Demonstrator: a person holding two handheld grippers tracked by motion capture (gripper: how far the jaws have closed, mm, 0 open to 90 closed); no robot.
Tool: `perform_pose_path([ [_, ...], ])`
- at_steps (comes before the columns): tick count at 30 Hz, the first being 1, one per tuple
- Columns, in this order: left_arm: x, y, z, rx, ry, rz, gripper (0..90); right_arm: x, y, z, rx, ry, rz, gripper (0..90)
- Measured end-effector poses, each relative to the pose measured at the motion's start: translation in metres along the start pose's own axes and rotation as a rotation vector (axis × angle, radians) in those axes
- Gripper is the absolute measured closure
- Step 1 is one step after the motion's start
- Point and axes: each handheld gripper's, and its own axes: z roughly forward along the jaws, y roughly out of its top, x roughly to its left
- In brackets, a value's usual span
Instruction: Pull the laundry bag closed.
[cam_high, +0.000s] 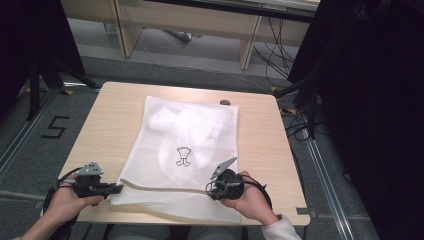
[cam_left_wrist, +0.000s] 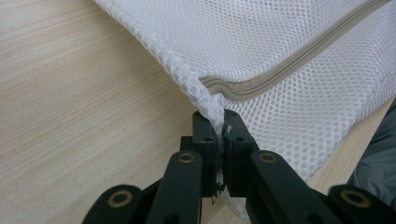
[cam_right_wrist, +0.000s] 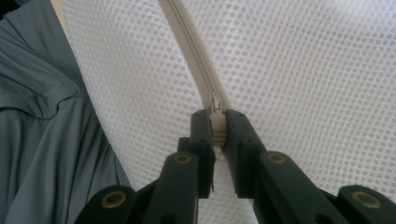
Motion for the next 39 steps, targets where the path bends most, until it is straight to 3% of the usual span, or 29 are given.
perform_pose_path([
  [3,-0.001,-0.001,0.002,-0.021,-0.005,-0.009,85.2,-0.002,-0.002,-0.001,-0.004,0.006,0.0,82.3],
  [5,0.0,0.0,0.0,0.0,-0.005,-0.003,85.2,-0.002,-0.004,-0.002,0.001,-0.002,0.007,82.3],
  [12,0.0,0.0,0.0,0.001,-0.009,0.0,85.2,-0.005,-0.009,-0.006,0.005,0.003,0.018,82.3],
  [16,-0.001,-0.001,0.002,-0.025,-0.005,-0.009,85.2,-0.006,-0.011,-0.008,0.01,-0.005,0.023,82.3],
  [36,0.0,0.0,0.0,-0.004,-0.013,-0.001,85.2,-0.017,-0.027,-0.017,0.017,0.001,0.066,82.3],
  [39,0.0,0.0,0.001,-0.014,0.001,-0.005,85.3,-0.018,-0.029,-0.018,0.024,-0.002,0.052,82.3],
])
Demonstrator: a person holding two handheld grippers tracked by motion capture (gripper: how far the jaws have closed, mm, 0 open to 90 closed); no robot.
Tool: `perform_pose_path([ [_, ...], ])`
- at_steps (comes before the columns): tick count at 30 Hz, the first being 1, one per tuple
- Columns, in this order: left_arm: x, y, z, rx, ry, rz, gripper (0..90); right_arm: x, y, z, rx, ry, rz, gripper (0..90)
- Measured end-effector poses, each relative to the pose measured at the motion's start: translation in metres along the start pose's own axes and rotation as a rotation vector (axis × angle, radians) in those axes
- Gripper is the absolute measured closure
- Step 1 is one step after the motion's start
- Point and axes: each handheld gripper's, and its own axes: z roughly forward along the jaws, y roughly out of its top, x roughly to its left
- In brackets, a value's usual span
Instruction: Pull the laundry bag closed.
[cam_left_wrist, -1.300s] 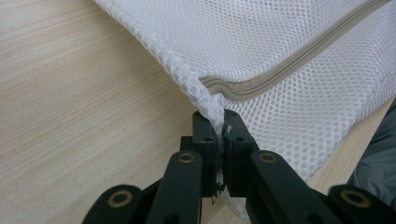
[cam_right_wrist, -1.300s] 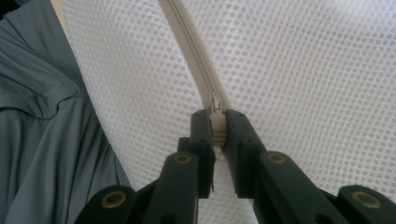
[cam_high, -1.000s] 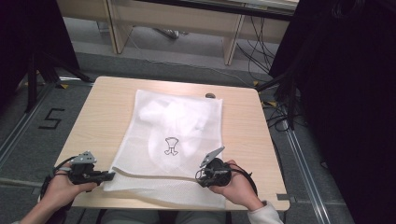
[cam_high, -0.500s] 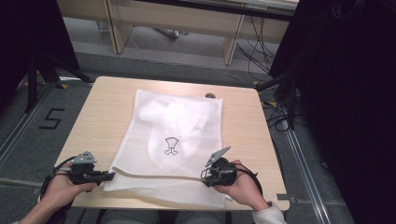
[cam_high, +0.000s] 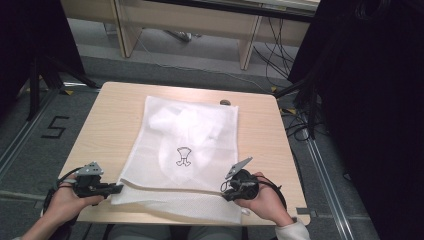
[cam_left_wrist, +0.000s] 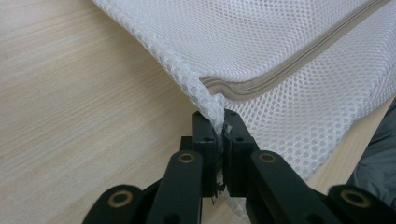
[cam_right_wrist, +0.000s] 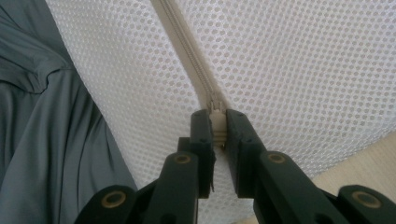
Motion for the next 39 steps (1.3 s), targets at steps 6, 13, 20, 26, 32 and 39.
perform_pose_path([
  [6,0.0,0.001,0.0,0.004,-0.012,-0.002,85.2,-0.003,-0.005,-0.002,0.016,0.002,0.03,82.3],
  [13,0.0,0.001,0.001,0.024,-0.005,0.005,85.3,-0.001,-0.002,0.002,0.04,-0.007,0.016,82.3],
  [20,-0.001,0.001,0.002,0.032,-0.006,0.022,85.3,0.003,0.007,0.004,0.104,-0.035,-0.061,82.1],
  [26,-0.002,0.001,0.003,0.016,0.002,0.024,85.3,0.007,0.013,0.005,0.128,-0.061,-0.09,82.1],
  [32,-0.002,0.001,0.003,0.017,0.004,0.025,85.3,0.006,0.013,-0.002,0.092,-0.053,-0.067,81.9],
  [39,-0.002,0.001,0.002,0.014,0.004,0.018,85.4,0.002,0.012,-0.012,0.045,-0.03,-0.069,81.9],
])
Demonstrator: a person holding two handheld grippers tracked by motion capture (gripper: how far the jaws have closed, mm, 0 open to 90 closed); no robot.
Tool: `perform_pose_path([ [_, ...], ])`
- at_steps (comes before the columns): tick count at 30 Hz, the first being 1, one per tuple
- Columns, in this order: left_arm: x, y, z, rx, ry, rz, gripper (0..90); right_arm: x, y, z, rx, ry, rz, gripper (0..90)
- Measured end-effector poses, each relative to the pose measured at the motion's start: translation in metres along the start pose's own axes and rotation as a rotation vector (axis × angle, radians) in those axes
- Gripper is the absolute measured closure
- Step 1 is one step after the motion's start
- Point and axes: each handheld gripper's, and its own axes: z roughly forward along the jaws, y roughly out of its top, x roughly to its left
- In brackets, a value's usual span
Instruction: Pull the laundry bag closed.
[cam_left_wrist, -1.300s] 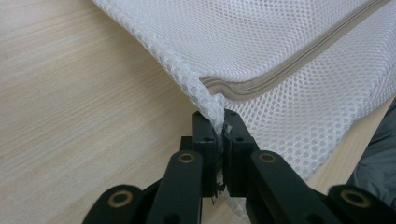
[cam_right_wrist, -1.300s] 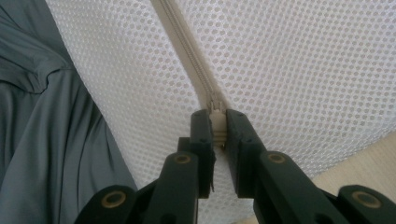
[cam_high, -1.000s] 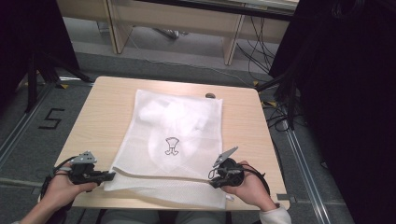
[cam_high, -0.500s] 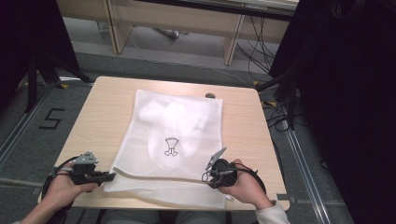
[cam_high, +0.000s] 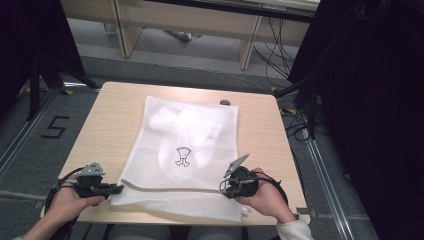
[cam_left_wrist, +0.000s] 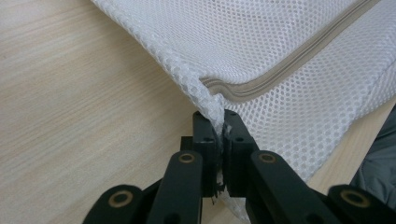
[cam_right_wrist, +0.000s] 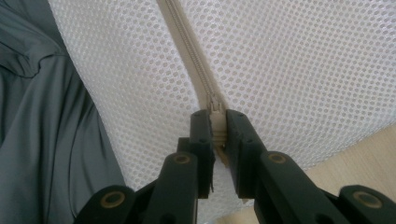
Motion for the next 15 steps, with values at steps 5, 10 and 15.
perform_pose_path([
  [5,0.003,0.001,-0.003,0.026,0.016,0.029,85.7,-0.001,-0.003,-0.001,0.038,0.006,-0.009,82.1],
  [10,0.002,0.0,-0.002,0.002,0.005,-0.022,85.7,-0.007,-0.011,0.004,0.076,0.006,0.003,82.1],
  [15,0.003,0.0,-0.003,0.005,0.005,-0.018,85.6,-0.01,-0.015,0.006,0.087,0.017,0.01,82.1],
])
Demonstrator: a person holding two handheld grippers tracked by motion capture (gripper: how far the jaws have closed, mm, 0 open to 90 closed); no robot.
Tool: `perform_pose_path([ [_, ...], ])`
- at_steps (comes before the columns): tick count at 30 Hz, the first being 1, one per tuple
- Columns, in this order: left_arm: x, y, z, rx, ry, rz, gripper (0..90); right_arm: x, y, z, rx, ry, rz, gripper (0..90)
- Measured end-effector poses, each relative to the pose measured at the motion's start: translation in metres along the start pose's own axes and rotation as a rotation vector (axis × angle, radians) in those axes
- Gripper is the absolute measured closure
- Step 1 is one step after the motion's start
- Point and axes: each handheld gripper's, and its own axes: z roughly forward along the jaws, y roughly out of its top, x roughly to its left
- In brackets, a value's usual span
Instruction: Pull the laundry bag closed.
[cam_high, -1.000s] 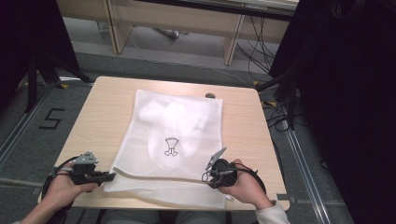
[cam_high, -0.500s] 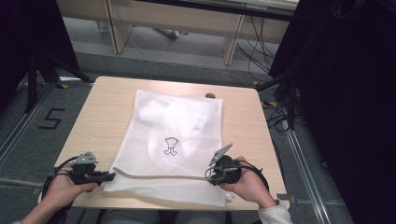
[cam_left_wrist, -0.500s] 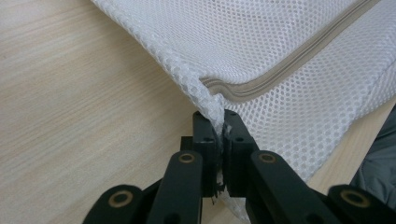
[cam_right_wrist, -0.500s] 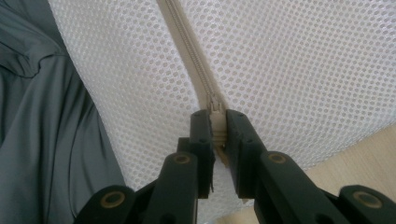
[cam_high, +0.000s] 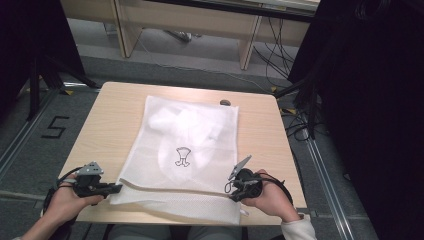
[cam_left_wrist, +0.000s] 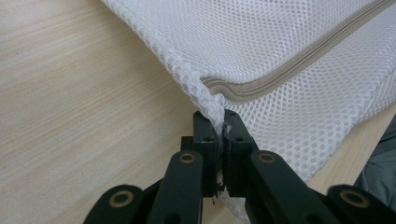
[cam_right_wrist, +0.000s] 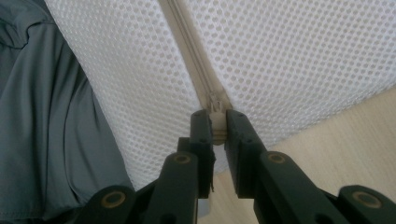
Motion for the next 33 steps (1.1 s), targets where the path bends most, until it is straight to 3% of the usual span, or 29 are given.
perform_pose_path([
  [1,0.0,0.0,0.0,0.006,-0.001,0.0,85.6,-0.001,-0.001,0.001,0.0,0.0,0.003,82.1],
  [2,0.002,0.001,-0.003,0.033,0.001,0.032,85.6,-0.002,-0.003,0.001,0.006,0.004,0.01,82.1],
  [3,0.0,0.0,0.0,0.002,0.008,0.005,85.6,-0.004,-0.005,0.002,0.013,0.009,0.009,82.2],
  [4,0.001,0.0,-0.001,0.016,0.003,0.01,85.6,-0.006,-0.007,0.003,0.01,0.011,0.018,82.2],
  [5,-0.001,0.0,0.0,-0.002,-0.004,-0.008,85.6,-0.007,-0.009,0.004,0.012,0.011,0.021,82.2],
  [11,-0.002,-0.001,0.001,-0.007,-0.006,-0.015,85.6,-0.011,-0.014,0.006,0.017,0.021,0.039,82.2],
  [12,-0.002,-0.001,0.001,-0.012,-0.005,-0.007,85.5,-0.012,-0.015,0.007,0.016,0.024,0.04,82.2],
  [13,0.0,0.0,0.0,0.024,-0.007,0.018,85.5,-0.012,-0.015,0.008,0.014,0.027,0.041,82.1],
  [15,-0.001,0.0,0.003,0.037,-0.009,0.045,85.0,-0.011,-0.015,0.009,0.029,0.017,0.05,82.1],
  [16,-0.002,0.0,0.002,0.066,-0.006,0.049,84.7,-0.01,-0.015,0.01,0.026,0.015,0.054,82.1],
  [17,-0.003,0.0,0.003,0.06,-0.008,0.05,84.3,-0.012,-0.015,0.012,0.031,0.005,0.026,82.1],
  [19,-0.001,0.0,0.002,0.075,0.003,0.066,82.8,-0.011,-0.015,0.012,0.034,0.002,0.03,81.9],
  [20,-0.002,-0.002,0.004,0.055,-0.001,0.052,81.2,-0.012,-0.016,0.012,0.027,0.007,0.026,81.7],
  [21,-0.002,-0.002,0.005,0.068,0.003,0.046,78.7,-0.011,-0.016,0.012,0.012,0.009,0.046,81.1],
  [22,-0.002,-0.003,0.005,0.062,0.01,0.065,75.5,-0.01,-0.017,0.013,-0.005,0.014,0.053,78.6],
  [23,-0.002,-0.002,0.004,0.087,0.012,0.082,73.2,-0.009,-0.017,0.013,-0.012,0.021,0.078,76.9],
  [24,-0.003,-0.003,0.006,0.074,0.023,0.059,69.2,-0.01,-0.019,0.013,-0.024,0.024,0.076,74.1],
  [25,-0.002,-0.003,0.005,0.071,0.024,0.088,66.3,-0.01,-0.02,0.013,-0.034,0.024,0.08,73.4],
  [27,-0.002,-0.003,0.003,0.053,0.034,0.094,57.3,-0.01,-0.022,0.013,-0.062,0.031,0.105,69.3],
  [30,0.001,-0.001,-0.001,-0.052,0.073,0.087,41.9,-0.013,-0.027,0.01,-0.139,0.011,0.156,63.8],
  [32,0.003,-0.001,-0.004,-0.083,0.091,0.092,35.9,-0.017,-0.029,0.007,-0.188,-0.006,0.181,60.2],
  [33,0.003,-0.001,-0.003,-0.107,0.108,0.073,33.2,-0.019,-0.03,0.006,-0.218,-0.016,0.214,58.8],
])
